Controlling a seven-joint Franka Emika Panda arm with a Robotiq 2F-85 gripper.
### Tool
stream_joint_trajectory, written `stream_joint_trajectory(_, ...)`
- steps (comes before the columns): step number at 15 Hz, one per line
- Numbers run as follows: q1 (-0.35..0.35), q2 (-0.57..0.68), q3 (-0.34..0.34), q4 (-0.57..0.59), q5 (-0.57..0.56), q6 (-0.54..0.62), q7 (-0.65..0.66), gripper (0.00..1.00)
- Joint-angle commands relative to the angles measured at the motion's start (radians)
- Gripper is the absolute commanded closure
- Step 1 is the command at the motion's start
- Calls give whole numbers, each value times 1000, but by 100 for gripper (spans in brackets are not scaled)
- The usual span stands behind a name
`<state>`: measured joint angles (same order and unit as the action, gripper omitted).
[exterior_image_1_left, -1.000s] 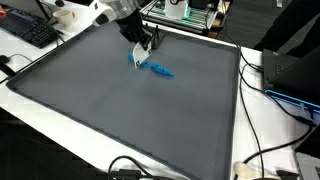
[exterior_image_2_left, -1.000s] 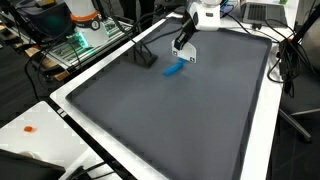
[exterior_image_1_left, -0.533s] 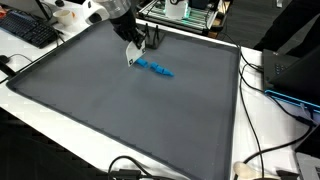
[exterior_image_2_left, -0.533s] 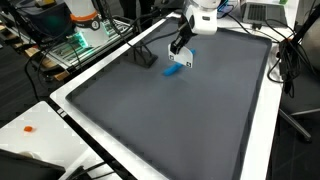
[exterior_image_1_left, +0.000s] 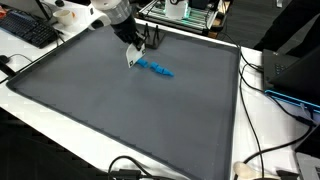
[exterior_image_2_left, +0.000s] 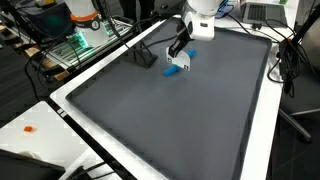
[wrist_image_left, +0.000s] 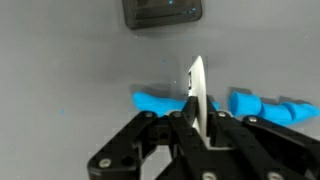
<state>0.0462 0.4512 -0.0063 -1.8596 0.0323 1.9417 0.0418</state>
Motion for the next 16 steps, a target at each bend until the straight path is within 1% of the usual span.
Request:
stream_joint_trajectory(1, 4, 20, 0, -6, -27, 10, 26, 98)
stream_joint_trajectory(7, 18, 54, 10, -12, -27, 24, 44, 98)
stream_joint_trajectory(16, 19, 83, 13, -5, -22, 35, 50, 98)
